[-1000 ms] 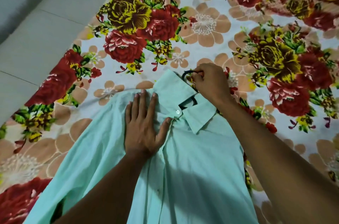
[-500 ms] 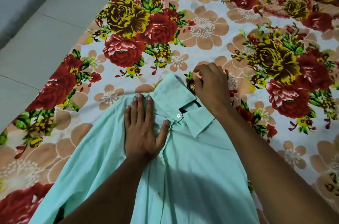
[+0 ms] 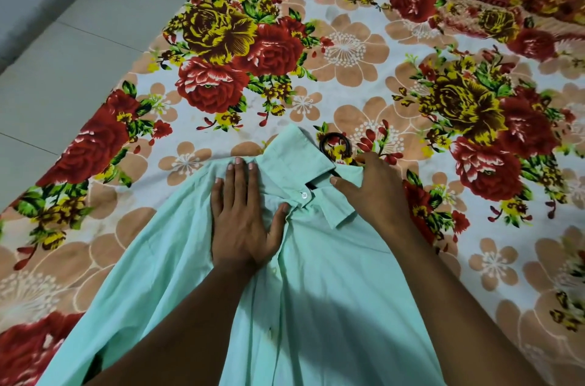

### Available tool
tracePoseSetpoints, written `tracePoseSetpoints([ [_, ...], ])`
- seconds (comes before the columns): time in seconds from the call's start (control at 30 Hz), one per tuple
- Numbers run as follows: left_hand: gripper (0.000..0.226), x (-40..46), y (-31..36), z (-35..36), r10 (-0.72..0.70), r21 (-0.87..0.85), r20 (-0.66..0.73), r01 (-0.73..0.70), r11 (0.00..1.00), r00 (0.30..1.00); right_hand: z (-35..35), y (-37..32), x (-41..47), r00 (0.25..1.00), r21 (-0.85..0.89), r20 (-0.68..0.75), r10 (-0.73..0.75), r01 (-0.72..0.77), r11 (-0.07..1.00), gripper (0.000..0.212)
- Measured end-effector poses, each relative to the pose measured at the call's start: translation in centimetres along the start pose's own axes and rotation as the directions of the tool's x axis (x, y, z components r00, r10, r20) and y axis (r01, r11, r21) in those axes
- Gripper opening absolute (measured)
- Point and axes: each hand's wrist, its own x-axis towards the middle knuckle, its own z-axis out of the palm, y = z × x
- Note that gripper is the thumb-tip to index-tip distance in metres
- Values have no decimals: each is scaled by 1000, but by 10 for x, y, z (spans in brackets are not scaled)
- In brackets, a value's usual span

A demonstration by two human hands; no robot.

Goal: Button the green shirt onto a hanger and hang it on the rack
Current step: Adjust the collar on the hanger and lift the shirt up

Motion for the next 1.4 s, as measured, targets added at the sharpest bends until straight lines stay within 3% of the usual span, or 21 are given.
tracePoseSetpoints([
  [0.07, 88, -1, 2, 1, 2, -4, -11, -2, 1000, 1000, 0, -2, 0, 999, 104, 33, 18, -21, 994, 65],
  [0.23, 88, 3, 1, 0, 12, -3, -38, -13, 1000, 999, -1, -19, 4, 996, 51, 90, 8, -13, 999, 57],
  [0.43, 88, 6, 4, -4, -12, -91, -80, 4, 996, 997, -4, -23, 4, 994, 385, 111, 2, -45, 922, 19],
  [0.57, 83, 6, 6, -9, -26, -246, -83, 5, 969, 996, -4, -12, -13, 995, 537, 99, -18, -38, 843, 23],
  [0.7, 60, -13, 19, -40, -80, -482, -347, -105, 870, 934, -10, -12, -42, 994, 488, 31, -100, 72, 870, 27],
  [0.77, 54, -17, 42, -66, -131, -620, -391, -156, 769, 911, -14, -15, -55, 988, 487, -55, -144, 152, 860, 27],
  [0.87, 69, -16, 71, -88, -164, -800, -167, -37, 599, 972, -17, -16, -74, 978, 548, -57, -202, 200, 812, 25],
  [1.03, 90, -20, 62, -82, -47, -659, 12, 43, 751, 999, -17, -17, -84, 954, 623, 131, -270, 133, 771, 28],
  [1.13, 77, -20, 53, -86, -63, -684, 75, 97, 723, 995, -30, -18, -77, 911, 643, 274, -310, 66, 763, 35],
  [1.23, 38, -22, 48, -91, -164, -727, 30, 134, 674, 986, -43, -14, -67, 840, 732, 416, -348, -82, 677, 40],
  [1.3, 13, -20, 40, -92, -245, -811, 107, 227, 539, 964, -49, -13, -58, 785, 749, 506, -356, -196, 633, 49],
  [1.4, 8, -14, 26, -98, -264, -907, 294, 356, 227, 919, -66, -15, -39, 688, 692, 628, -362, -282, 664, 49],
])
